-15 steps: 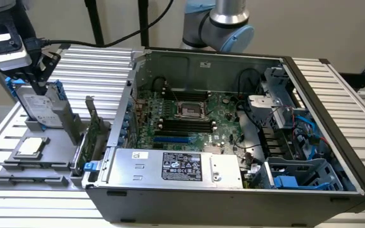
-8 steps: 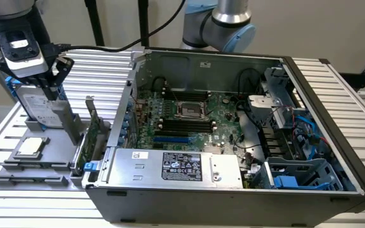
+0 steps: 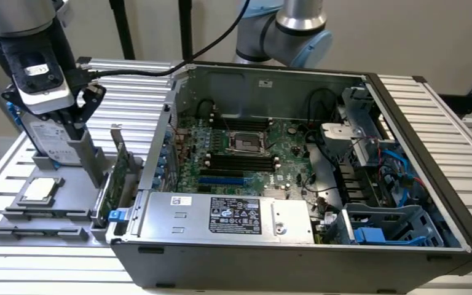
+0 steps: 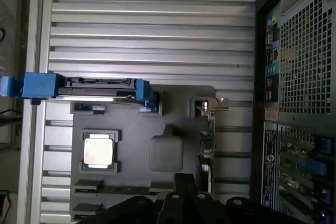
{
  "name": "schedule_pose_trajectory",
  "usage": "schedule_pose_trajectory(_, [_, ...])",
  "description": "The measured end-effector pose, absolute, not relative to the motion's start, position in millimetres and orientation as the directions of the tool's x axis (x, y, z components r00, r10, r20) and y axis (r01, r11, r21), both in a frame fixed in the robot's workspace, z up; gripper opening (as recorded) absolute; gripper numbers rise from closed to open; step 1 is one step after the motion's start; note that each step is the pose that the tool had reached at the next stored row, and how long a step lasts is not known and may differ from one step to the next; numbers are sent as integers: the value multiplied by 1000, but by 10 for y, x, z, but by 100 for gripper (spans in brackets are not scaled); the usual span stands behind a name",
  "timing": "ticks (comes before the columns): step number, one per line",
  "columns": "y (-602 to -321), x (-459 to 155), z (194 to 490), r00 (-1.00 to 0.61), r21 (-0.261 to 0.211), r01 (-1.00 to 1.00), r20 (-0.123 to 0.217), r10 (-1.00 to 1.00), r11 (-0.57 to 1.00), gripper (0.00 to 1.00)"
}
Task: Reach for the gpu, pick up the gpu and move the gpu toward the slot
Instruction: 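Reach for the gpu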
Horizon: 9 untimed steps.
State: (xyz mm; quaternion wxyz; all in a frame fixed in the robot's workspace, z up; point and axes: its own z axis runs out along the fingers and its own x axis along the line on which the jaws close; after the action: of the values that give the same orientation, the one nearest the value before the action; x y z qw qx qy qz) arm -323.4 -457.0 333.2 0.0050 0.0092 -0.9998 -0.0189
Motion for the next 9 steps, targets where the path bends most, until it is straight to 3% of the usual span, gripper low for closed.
schedule_pose_trajectory(9, [-4710, -3078, 3222, -1000, 34, -19, -4, -19, 999, 11])
